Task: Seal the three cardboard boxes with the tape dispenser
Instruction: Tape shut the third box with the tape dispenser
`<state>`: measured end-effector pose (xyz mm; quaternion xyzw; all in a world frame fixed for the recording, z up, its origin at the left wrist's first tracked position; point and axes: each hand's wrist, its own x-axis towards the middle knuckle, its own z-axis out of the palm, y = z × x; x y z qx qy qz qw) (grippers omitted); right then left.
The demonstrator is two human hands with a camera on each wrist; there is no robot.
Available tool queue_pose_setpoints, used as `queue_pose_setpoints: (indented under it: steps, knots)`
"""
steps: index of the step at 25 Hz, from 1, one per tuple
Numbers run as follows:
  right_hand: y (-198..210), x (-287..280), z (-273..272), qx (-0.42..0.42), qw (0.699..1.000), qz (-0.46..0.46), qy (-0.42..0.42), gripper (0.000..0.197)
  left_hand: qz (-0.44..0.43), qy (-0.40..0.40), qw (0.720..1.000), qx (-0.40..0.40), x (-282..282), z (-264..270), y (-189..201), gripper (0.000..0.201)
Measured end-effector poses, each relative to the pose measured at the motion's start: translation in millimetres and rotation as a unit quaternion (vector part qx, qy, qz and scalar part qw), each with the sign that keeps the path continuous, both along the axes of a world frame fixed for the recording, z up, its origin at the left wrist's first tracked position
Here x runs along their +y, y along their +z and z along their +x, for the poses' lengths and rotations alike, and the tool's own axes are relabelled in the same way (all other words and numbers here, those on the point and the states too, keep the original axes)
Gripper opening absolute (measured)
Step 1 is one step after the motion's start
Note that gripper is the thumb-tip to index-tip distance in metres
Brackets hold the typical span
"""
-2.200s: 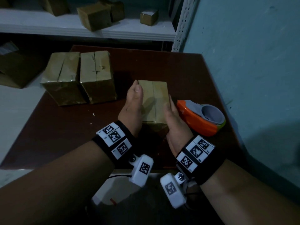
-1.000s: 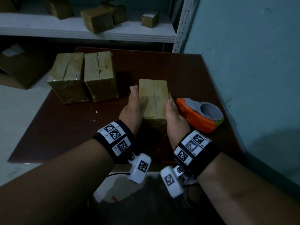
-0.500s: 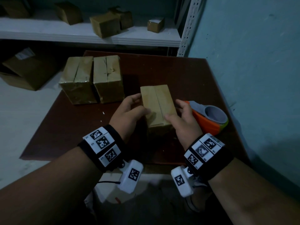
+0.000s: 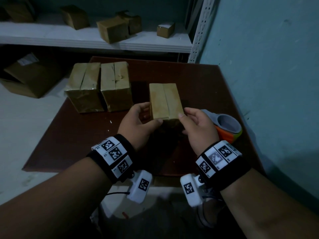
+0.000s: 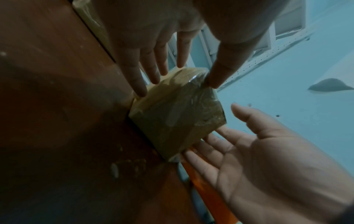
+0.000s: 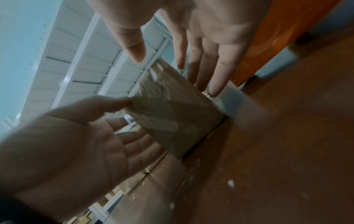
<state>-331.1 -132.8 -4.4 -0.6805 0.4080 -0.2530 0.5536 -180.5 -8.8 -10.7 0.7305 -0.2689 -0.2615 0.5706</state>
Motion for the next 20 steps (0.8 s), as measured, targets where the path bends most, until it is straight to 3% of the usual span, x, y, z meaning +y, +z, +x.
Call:
queue_pose_setpoints:
  steps: [3,7,12,15,17,20]
  knots:
    - [4,-1,6,-0.001,1.0,0.002,0.023,0.046,-0.001,0.025,1.0,0.005,-6,0,3,0.049]
    - [7,-10,19,-0.008,0.999,-0.003,0.032,0.045,0.001,0.049,0.999,0.003,-14,2,10,0.043]
    - [21,-22,46,-0.061,0.997,0.006,0.043,0.04,-0.022,0.059,0.998,-0.025,-27,17,16,0.066]
    - [27,-22,69,-0.063,0.996,0.009,0.06,0.034,-0.025,0.054,0.998,0.01,-32,27,19,0.085]
    - [22,-23,82,-0.038,0.996,0.004,0.076,0.029,0.006,0.027,1.0,0.011,-31,31,24,0.084]
    - [15,-23,95,-0.006,0.996,-0.008,0.091,0.032,0.089,0.007,0.991,-0.095,-24,35,33,0.07]
